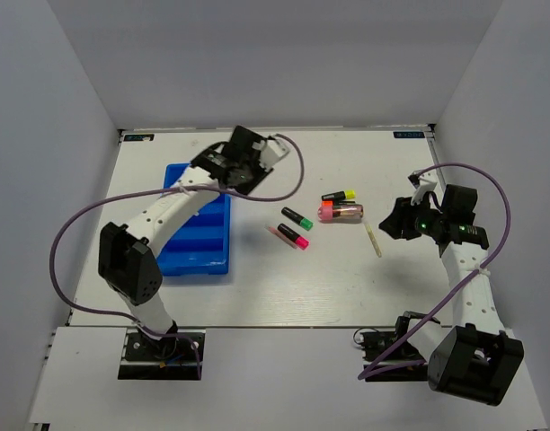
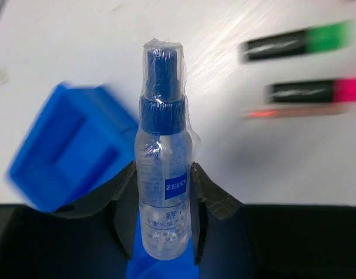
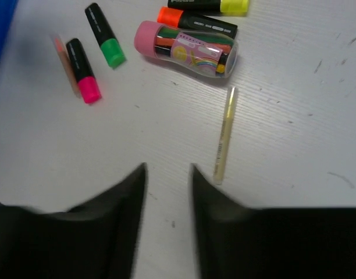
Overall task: Sort the stationery into containers
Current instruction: Pick up the stationery from the center of the board, then place the stationery in the storage box.
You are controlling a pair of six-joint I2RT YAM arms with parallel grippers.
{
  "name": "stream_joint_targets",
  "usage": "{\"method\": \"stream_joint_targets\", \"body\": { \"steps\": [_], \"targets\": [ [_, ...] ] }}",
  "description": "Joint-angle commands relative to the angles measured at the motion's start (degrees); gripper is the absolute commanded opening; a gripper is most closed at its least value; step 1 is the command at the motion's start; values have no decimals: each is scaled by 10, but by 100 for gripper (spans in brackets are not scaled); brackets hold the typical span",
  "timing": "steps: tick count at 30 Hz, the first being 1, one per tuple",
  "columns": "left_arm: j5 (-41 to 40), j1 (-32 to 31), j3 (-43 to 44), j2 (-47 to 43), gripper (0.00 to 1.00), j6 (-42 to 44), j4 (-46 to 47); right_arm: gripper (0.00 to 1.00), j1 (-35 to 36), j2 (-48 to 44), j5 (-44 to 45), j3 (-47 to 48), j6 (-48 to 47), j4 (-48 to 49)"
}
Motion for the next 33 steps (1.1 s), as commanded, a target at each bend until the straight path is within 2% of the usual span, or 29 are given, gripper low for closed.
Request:
{"method": "stream_joint_targets", "body": {
  "steps": [1, 2, 3, 4, 5, 8, 13, 17, 22, 27, 33],
  "targets": [
    [17, 77, -23, -25, 1, 205, -43, 29, -2, -10, -48, -3, -10, 9],
    [55, 109, -21, -23, 1, 222, -53, 12, -2, -9, -60, -4, -15, 8],
    [75, 126, 1, -12, 1, 233, -62, 0, -2, -5, -78, -5, -40, 5],
    [96, 142, 10, -8, 1, 242, -71, 0, -1, 0, -82, -5, -43, 1],
    [157, 191, 17, 1, 1, 242, -84, 0, -3, 5, -95, -4, -44, 1],
    [222, 234, 9, 6, 1, 299, -77, 0, -2, 20, -106, 1, -57, -9],
    [209, 254, -29, 25, 1, 394, -25, 0, -4, 25, -115, 3, -65, -10],
    [259, 276, -50, 36, 1, 487, -9, 0, -4, 21, -114, -3, -67, -6],
    [241, 277, -73, 47, 1, 574, 61, 0, -8, 20, -115, -4, -69, -3],
    [220, 279, -84, 60, 1, 587, 135, 0, -15, 16, -121, -7, -71, -5],
    [194, 282, -96, 83, 1, 595, 156, 0, -22, 18, -131, -4, -71, -9]
  ]
}}
